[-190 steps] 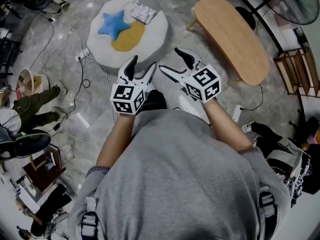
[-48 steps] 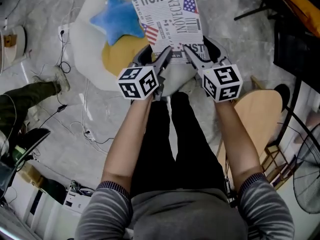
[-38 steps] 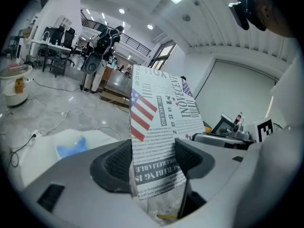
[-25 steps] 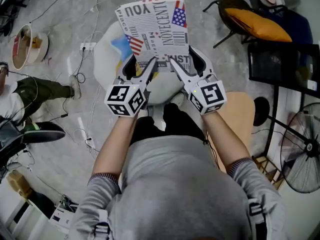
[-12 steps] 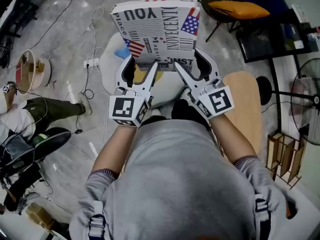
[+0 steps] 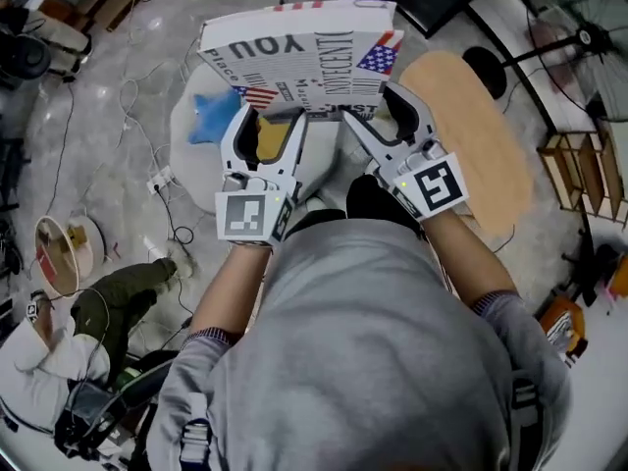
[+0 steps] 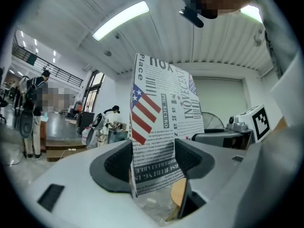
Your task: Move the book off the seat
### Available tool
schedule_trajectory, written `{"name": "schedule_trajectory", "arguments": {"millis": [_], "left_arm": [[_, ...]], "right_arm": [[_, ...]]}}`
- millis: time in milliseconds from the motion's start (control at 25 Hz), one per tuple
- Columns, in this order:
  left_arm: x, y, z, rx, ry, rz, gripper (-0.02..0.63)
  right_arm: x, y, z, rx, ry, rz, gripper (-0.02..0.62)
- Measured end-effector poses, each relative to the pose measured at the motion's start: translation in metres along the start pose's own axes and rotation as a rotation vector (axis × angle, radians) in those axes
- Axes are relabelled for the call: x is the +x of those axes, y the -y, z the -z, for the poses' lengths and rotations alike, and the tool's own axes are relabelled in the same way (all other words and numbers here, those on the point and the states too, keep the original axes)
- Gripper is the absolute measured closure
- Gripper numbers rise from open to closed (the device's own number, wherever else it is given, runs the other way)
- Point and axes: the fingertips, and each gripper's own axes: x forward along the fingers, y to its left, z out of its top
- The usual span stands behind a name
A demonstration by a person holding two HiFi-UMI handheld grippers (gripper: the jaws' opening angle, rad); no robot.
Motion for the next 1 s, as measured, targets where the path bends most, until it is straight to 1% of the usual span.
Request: {"name": "schedule_trajectory", "arguments": {"millis": [40,120,160,200,280,320,360,400,440,480,520,600,640,720,840,920,1000], "left_arm": [[-0.009,0.006,0.016,-0.079,-0.058,-0.092,0.296],[-0.034,0.031,0.045,-0.265,-0.203,-0.313,0.299],[-0.034,0.032,0.055,-0.321,-0.250,-0.379,0.300],[-0.025,0.020,0.063,-0.341,-0.269,-0.400,0.299],[-0.006,-0.018,0.075,-0.334,-0.272,-0.393,0.300],[-0.009,-0.034,0.078,-0.326,-0.278,-0.402,0.299],[-0.021,-0.048,0.080,-0.322,-0.296,-0.437,0.299],[-0.042,-0.060,0.081,-0.325,-0.315,-0.492,0.299],[-0.064,-0.073,0.082,-0.332,-0.320,-0.543,0.299],[-0.086,-0.090,0.085,-0.341,-0.310,-0.576,0.300],[-0.109,-0.109,0.087,-0.348,-0.293,-0.593,0.301],[-0.150,-0.145,0.091,-0.353,-0.263,-0.601,0.301],[-0.163,-0.155,0.092,-0.351,-0.257,-0.596,0.299],[-0.166,-0.157,0.091,-0.347,-0.257,-0.572,0.301],[-0.133,-0.129,0.088,-0.340,-0.260,-0.521,0.300],[-0.097,-0.098,0.085,-0.334,-0.263,-0.488,0.301],[-0.050,-0.060,0.083,-0.328,-0.269,-0.453,0.299]], "right_arm": [[-0.004,-0.001,0.013,0.026,-0.110,-0.090,0.337],[-0.025,-0.004,0.034,0.110,-0.357,-0.313,0.345],[-0.022,0.000,0.041,0.144,-0.425,-0.377,0.354],[-0.004,0.005,0.046,0.167,-0.437,-0.392,0.356],[0.043,0.009,0.054,0.197,-0.403,-0.366,0.356],[0.060,0.002,0.058,0.208,-0.398,-0.371,0.356],[0.071,-0.014,0.064,0.223,-0.409,-0.407,0.356],[0.078,-0.035,0.069,0.236,-0.430,-0.464,0.354],[0.087,-0.058,0.073,0.236,-0.447,-0.518,0.354],[0.100,-0.083,0.075,0.225,-0.453,-0.551,0.355],[0.112,-0.110,0.077,0.207,-0.456,-0.570,0.354],[0.132,-0.160,0.082,0.176,-0.461,-0.583,0.354],[0.139,-0.176,0.082,0.173,-0.457,-0.576,0.354],[0.141,-0.180,0.077,0.186,-0.438,-0.539,0.354],[0.120,-0.141,0.073,0.189,-0.436,-0.492,0.354],[0.095,-0.097,0.076,0.171,-0.458,-0.486,0.353],[0.069,-0.041,0.077,0.165,-0.468,-0.467,0.353]]}}
